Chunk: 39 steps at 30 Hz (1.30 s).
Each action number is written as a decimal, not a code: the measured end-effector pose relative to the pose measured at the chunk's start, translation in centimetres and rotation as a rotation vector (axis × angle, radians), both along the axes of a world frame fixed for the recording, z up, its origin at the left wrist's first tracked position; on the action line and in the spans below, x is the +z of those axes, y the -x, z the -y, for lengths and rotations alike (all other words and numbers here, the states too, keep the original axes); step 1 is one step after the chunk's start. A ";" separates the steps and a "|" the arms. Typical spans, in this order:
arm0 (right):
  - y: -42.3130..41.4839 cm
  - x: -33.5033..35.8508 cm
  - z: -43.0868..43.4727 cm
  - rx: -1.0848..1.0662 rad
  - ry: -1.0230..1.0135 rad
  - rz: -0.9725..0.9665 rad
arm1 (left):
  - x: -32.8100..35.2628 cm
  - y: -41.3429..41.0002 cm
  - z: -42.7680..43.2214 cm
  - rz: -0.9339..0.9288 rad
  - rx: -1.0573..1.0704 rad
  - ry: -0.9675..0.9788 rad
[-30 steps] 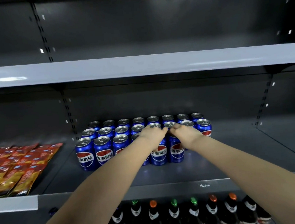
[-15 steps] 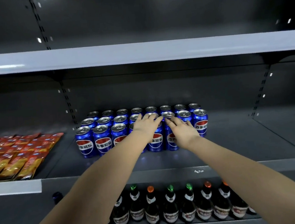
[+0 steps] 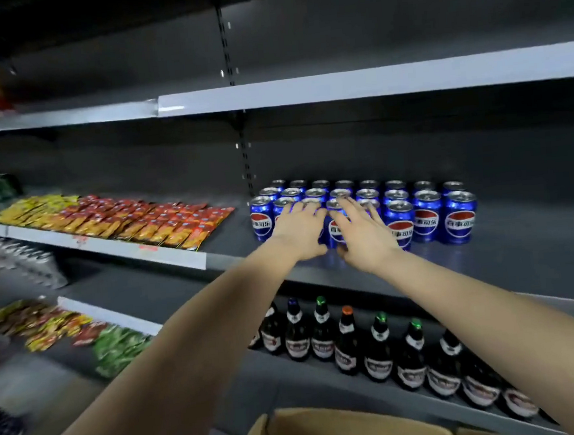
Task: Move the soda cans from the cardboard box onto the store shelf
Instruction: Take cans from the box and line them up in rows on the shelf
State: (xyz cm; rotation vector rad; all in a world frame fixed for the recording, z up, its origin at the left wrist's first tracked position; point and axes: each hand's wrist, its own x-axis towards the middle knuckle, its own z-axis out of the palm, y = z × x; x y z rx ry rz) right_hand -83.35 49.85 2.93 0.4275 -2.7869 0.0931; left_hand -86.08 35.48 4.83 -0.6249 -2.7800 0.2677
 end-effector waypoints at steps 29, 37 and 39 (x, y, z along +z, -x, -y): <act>-6.4 -55.9 6.1 0.159 -0.021 0.963 | -54.8 -12.3 8.2 0.917 0.620 -0.391; -1.8 -67.5 13.2 0.256 0.063 0.986 | -67.9 -10.3 9.5 1.074 0.796 -0.429; -1.2 -69.1 14.0 0.284 0.049 0.955 | -69.4 -10.4 9.4 1.051 0.801 -0.445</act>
